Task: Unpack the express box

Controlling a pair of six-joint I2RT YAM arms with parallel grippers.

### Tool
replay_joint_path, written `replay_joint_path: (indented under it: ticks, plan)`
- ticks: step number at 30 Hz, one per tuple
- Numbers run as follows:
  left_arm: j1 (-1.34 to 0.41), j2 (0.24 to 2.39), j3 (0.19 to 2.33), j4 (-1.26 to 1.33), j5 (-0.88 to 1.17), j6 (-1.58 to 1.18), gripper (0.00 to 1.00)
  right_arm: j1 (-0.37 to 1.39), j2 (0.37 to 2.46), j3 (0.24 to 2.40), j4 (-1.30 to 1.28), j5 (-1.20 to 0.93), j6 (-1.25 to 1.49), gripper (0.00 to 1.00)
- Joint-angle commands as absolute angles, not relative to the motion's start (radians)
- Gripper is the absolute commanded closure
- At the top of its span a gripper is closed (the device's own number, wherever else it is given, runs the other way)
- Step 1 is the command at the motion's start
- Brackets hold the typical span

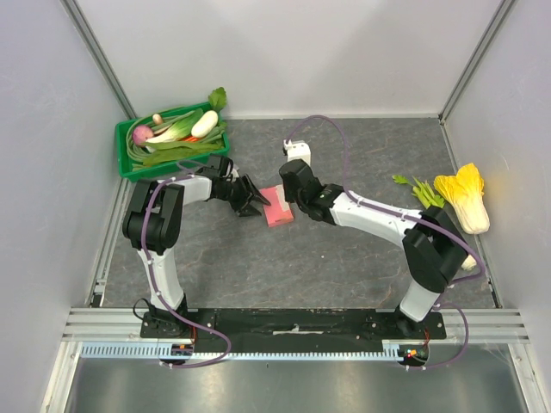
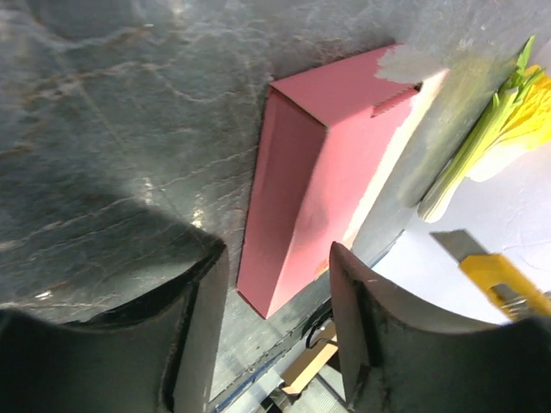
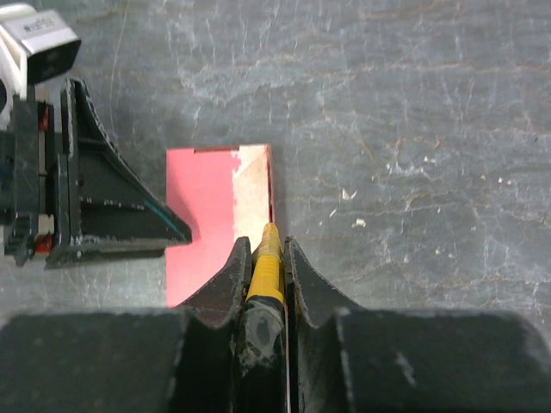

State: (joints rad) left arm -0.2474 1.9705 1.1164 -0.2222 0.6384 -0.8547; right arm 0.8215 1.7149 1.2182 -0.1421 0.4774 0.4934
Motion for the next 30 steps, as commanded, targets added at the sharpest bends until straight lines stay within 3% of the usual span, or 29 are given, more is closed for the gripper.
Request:
replay_joint_path:
  ticks: [1,5,16,24,30]
  plan:
    - [-0.25,2.009,1.115,-0.269,0.558,-0.749,0.34,0.793,1.749,1.269,-0.026,0.479,0.465,1.0]
    - [-0.258,2.013,1.126,-0.219,0.623,-0.746,0.24,0.775,1.779,1.273,-0.006,0.46,0.462,1.0]
    - [-0.272,2.071,1.262,-0.396,0.416,-0.709,0.24,0.767,1.828,1.263,0.092,0.41,0.414,1.0]
    - [-0.275,2.114,1.292,-0.455,0.368,-0.701,0.35,0.764,1.85,1.247,0.144,0.411,0.382,1.0]
    - [-0.278,2.128,1.304,-0.52,0.301,-0.677,0.55,0.764,1.864,1.249,0.169,0.439,0.364,1.0]
